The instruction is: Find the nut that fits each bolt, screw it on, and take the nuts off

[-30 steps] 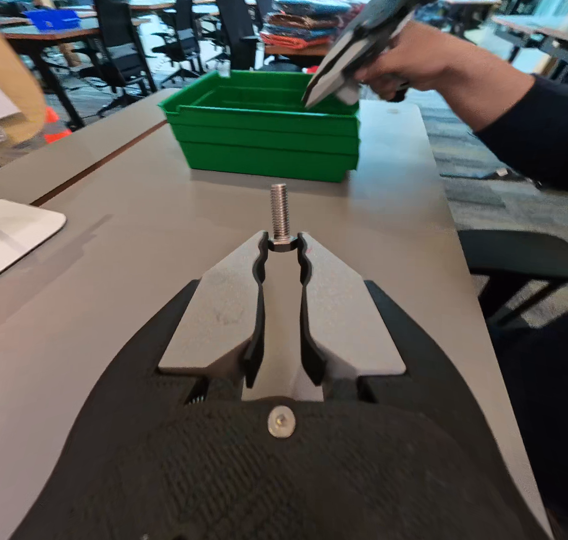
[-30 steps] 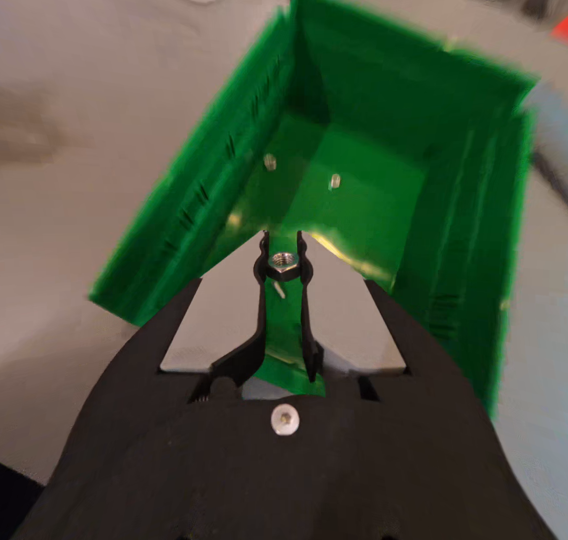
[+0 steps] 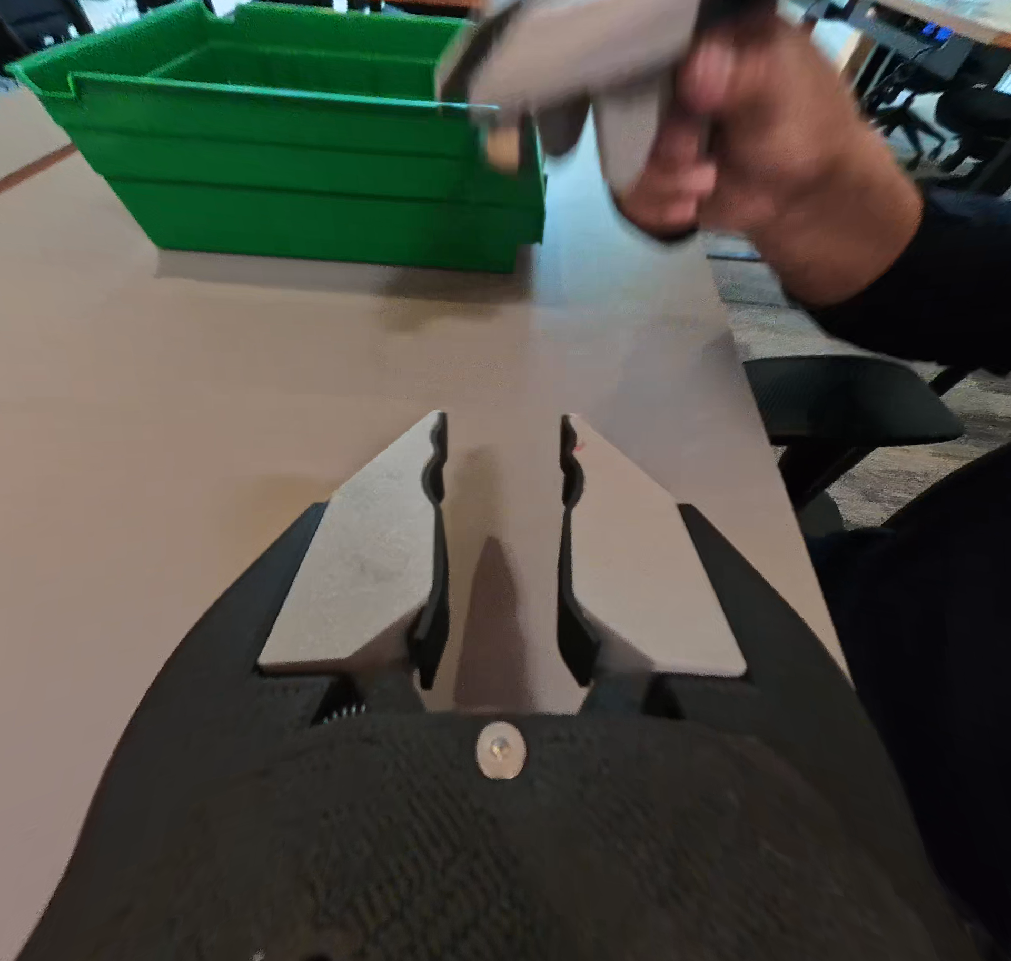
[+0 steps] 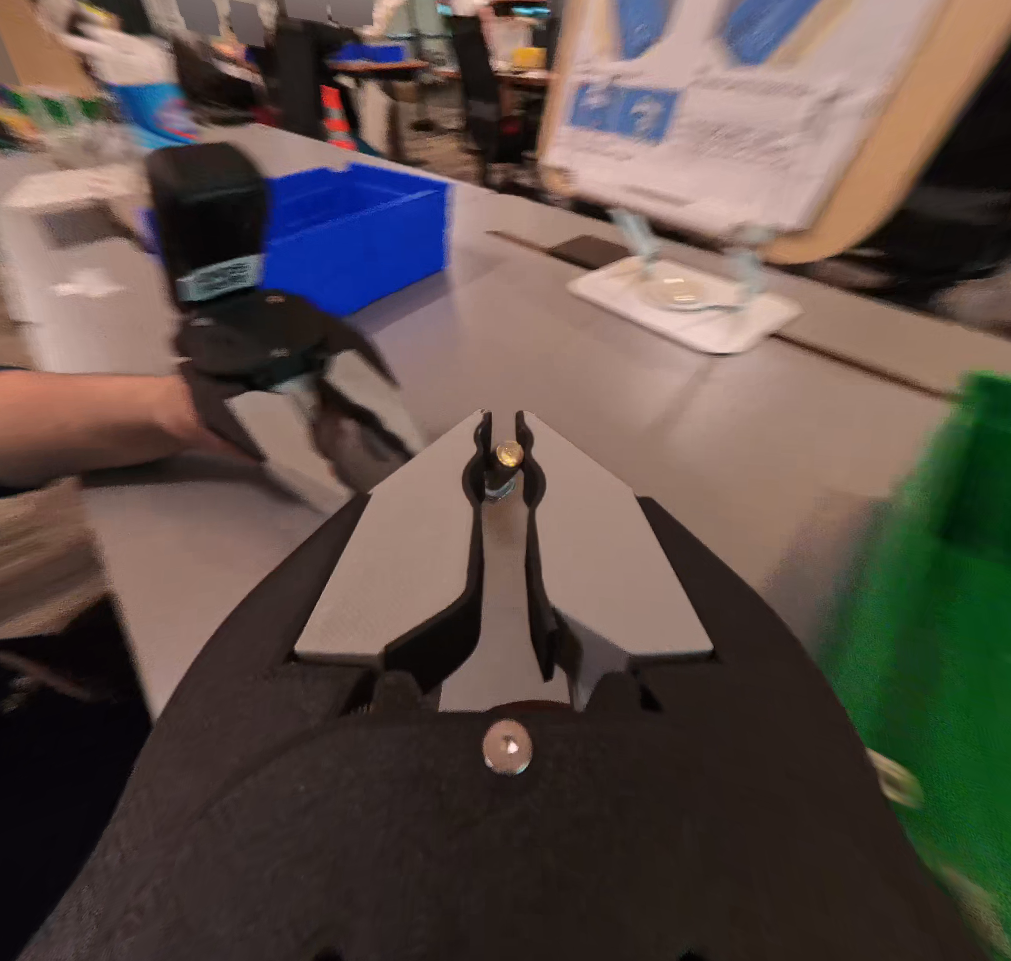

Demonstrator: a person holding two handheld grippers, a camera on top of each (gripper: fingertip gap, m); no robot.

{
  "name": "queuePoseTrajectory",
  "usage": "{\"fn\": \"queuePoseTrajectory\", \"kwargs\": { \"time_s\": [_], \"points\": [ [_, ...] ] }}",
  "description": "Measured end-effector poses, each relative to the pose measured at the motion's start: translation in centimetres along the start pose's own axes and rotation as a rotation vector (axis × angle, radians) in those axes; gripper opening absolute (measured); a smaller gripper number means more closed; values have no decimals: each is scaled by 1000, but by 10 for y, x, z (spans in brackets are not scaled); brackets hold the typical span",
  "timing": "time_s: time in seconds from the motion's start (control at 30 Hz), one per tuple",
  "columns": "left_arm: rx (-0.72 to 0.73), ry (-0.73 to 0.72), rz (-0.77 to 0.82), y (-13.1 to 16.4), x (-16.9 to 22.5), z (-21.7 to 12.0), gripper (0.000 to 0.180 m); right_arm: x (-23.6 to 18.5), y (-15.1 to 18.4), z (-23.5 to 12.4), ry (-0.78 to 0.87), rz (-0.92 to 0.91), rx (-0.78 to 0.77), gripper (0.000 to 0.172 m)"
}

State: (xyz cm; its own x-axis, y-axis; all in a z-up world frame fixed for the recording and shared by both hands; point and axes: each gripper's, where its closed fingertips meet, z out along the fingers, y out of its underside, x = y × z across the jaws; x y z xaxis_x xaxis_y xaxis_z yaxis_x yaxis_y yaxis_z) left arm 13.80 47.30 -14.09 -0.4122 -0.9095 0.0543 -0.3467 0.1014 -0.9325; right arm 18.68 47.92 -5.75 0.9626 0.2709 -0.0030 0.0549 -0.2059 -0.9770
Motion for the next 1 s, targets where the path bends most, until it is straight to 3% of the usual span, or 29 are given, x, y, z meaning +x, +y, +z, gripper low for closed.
{"fn": "queuePoseTrajectory", "kwargs": {
  "time_s": [0.1, 0.17, 0.27, 0.33, 0.4, 0.47, 0.6, 0.7, 0.77, 0.83, 1.0],
  "points": [
    [-26, -26, -4, 5, -5, -1, 36, 102, 1, -56, 284, -101, -197, 5],
    [-36, -43, -2, 5, -7, -2, 33, 170, 32, -89, 427, -65, -409, 6],
    [-36, -54, 4, 4, -10, -5, 31, 205, 109, -110, 392, -5, -777, 12],
    [-39, -61, 10, 5, -12, -7, 30, 210, 130, -109, 391, 8, -862, 38],
    [-47, -73, 22, 7, -16, -11, 29, 200, 120, -95, 321, -3, -819, 31],
    [-57, -78, 15, 10, -20, -14, 29, 176, 113, -81, 156, -31, -815, 1],
    [-30, -96, 7, 9, -30, -21, 27, 135, 131, -74, -176, -43, -956, 0],
    [2, -107, -35, 4, -36, -24, 26, 162, 162, -70, -108, -126, -1121, 0],
    [11, -124, -49, 2, -40, -27, 25, 191, 144, -50, 37, -165, -1025, 0],
    [10, -153, -51, 0, -45, -31, 25, 225, 103, -30, 236, -199, -807, 0],
    [14, -171, -85, -2, -37, -50, 26, 211, 50, -36, 240, -132, -581, 0]
  ]
}}
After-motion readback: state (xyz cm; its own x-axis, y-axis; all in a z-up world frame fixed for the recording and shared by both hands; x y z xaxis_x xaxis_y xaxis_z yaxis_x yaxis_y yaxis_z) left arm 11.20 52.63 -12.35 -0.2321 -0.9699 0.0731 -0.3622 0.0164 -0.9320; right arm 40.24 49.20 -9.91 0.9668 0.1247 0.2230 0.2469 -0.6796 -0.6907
